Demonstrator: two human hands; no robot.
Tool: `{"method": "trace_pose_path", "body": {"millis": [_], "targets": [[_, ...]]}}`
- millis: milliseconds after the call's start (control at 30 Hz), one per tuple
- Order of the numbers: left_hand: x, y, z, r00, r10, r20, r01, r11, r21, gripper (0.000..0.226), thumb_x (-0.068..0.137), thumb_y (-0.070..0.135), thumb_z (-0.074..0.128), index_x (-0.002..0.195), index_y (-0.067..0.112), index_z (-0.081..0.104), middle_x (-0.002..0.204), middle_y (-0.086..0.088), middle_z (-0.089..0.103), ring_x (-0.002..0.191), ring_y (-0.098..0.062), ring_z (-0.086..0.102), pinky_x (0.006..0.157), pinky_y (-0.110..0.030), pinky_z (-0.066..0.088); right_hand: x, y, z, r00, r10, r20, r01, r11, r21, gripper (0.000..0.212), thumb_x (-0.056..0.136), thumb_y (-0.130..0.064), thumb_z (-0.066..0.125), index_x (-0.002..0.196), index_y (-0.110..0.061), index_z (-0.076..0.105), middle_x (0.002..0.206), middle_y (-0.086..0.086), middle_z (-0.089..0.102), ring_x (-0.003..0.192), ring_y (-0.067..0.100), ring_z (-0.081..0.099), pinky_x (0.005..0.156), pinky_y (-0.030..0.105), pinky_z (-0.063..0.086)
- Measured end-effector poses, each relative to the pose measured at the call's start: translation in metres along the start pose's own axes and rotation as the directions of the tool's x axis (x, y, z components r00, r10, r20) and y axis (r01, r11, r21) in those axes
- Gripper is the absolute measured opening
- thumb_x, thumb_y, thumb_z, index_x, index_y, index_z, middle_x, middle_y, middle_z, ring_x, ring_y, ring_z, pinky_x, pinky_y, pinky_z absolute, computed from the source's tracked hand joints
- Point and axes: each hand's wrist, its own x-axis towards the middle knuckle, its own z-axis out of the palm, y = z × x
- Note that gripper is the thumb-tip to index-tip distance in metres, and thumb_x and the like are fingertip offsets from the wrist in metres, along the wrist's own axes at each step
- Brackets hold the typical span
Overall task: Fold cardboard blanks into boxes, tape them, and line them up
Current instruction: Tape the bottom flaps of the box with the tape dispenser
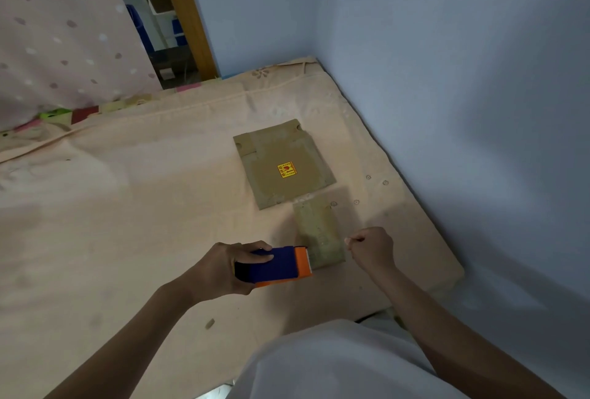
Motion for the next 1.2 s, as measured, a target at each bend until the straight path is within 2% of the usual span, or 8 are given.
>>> {"method": "trace_pose_path", "body": {"millis": [100, 300, 500, 700, 800, 900, 1033, 1200], "targets": [[0.000, -0.002, 0.000, 1.000, -0.008, 0.009, 0.008, 1.000, 0.019, 0.063, 0.072, 0.003, 0.085, 0.128, 0.027, 0.067, 0.134, 0.024, 0.054, 0.123, 0.006, 0.051, 0.089, -0.015, 0.053, 0.000, 0.001, 0.003, 1.000, 0.008, -0.001, -0.008, 1.000, -0.030, 0.020, 0.085, -0.017, 0.073, 0.074, -0.002, 0.078, 0.077, 0.010, 0.076, 0.076, 0.021, 0.070, 0.066, 0.025, 0.049], [0.002, -0.004, 0.002, 1.000, -0.011, 0.024, 0.011, 1.000, 0.028, 0.063, 0.072, 0.001, 0.084, 0.129, 0.026, 0.067, 0.134, 0.024, 0.054, 0.122, 0.009, 0.050, 0.089, -0.011, 0.051, -0.001, 0.003, 0.005, 1.000, 0.028, -0.008, -0.028, 0.999, -0.040, 0.020, 0.084, -0.018, 0.074, 0.072, -0.003, 0.077, 0.072, 0.008, 0.074, 0.070, 0.020, 0.067, 0.059, 0.023, 0.043], [0.005, -0.010, 0.003, 0.998, -0.036, 0.059, 0.033, 0.998, 0.059, 0.065, 0.073, 0.003, 0.083, 0.130, 0.029, 0.065, 0.135, 0.027, 0.053, 0.121, 0.005, 0.052, 0.090, -0.014, 0.052, -0.001, 0.003, 0.006, 0.999, 0.033, -0.006, -0.033, 0.998, -0.046, 0.016, 0.084, -0.018, 0.075, 0.073, -0.007, 0.079, 0.074, 0.004, 0.075, 0.074, 0.020, 0.068, 0.063, 0.023, 0.046], [0.014, -0.015, 0.008, 0.994, -0.046, 0.102, 0.032, 0.991, 0.132, 0.066, 0.073, 0.006, 0.082, 0.132, 0.030, 0.063, 0.137, 0.025, 0.051, 0.118, 0.003, 0.054, 0.091, -0.009, 0.048, 0.001, 0.003, 0.007, 0.999, 0.041, -0.007, -0.042, 0.998, -0.050, 0.016, 0.086, -0.018, 0.076, 0.075, -0.006, 0.080, 0.077, 0.005, 0.075, 0.076, 0.020, 0.069, 0.055, 0.020, 0.040], [0.020, -0.014, 0.012, 0.992, -0.042, 0.123, 0.024, 0.989, 0.145, 0.067, 0.073, 0.008, 0.082, 0.133, 0.031, 0.063, 0.136, 0.030, 0.049, 0.114, 0.003, 0.055, 0.091, -0.008, 0.047, 0.003, 0.007, 0.007, 0.998, 0.060, -0.019, -0.061, 0.996, -0.059, 0.019, 0.086, -0.018, 0.075, 0.079, -0.001, 0.078, 0.079, 0.010, 0.075, 0.075, 0.023, 0.069, 0.062, 0.029, 0.051], [0.027, -0.008, 0.015, 0.993, -0.029, 0.115, 0.012, 0.990, 0.143, 0.066, 0.073, 0.008, 0.081, 0.133, 0.030, 0.063, 0.131, 0.038, 0.045, 0.109, 0.003, 0.056, 0.089, -0.006, 0.045, 0.005, 0.012, 0.007, 0.997, 0.067, -0.031, -0.069, 0.995, -0.077, 0.018, 0.088, -0.017, 0.073, 0.080, -0.002, 0.078, 0.082, 0.011, 0.075, 0.075, 0.024, 0.068, 0.061, 0.029, 0.050], [0.034, -0.004, 0.020, 0.993, -0.028, 0.115, 0.012, 0.990, 0.140, 0.066, 0.074, 0.007, 0.080, 0.133, 0.029, 0.062, 0.132, 0.033, 0.046, 0.107, 0.001, 0.055, 0.089, -0.004, 0.043, 0.009, 0.019, 0.004, 0.997, 0.069, -0.022, -0.070, 0.996, -0.062, 0.016, 0.089, -0.019, 0.072, 0.083, -0.007, 0.081, 0.084, 0.010, 0.077, 0.082, 0.025, 0.069, 0.070, 0.032, 0.053], [0.035, -0.002, 0.021, 0.992, -0.043, 0.119, 0.027, 0.990, 0.137, 0.064, 0.075, 0.006, 0.081, 0.133, 0.026, 0.063, 0.133, 0.028, 0.047, 0.112, -0.002, 0.057, 0.093, -0.007, 0.045, 0.013, 0.023, 0.005, 0.997, 0.063, 0.033, -0.060, 0.995, -0.073, 0.018, 0.091, -0.018, 0.068, 0.087, -0.008, 0.081, 0.089, 0.010, 0.077, 0.085, 0.026, 0.069, 0.071, 0.030, 0.051]]}}
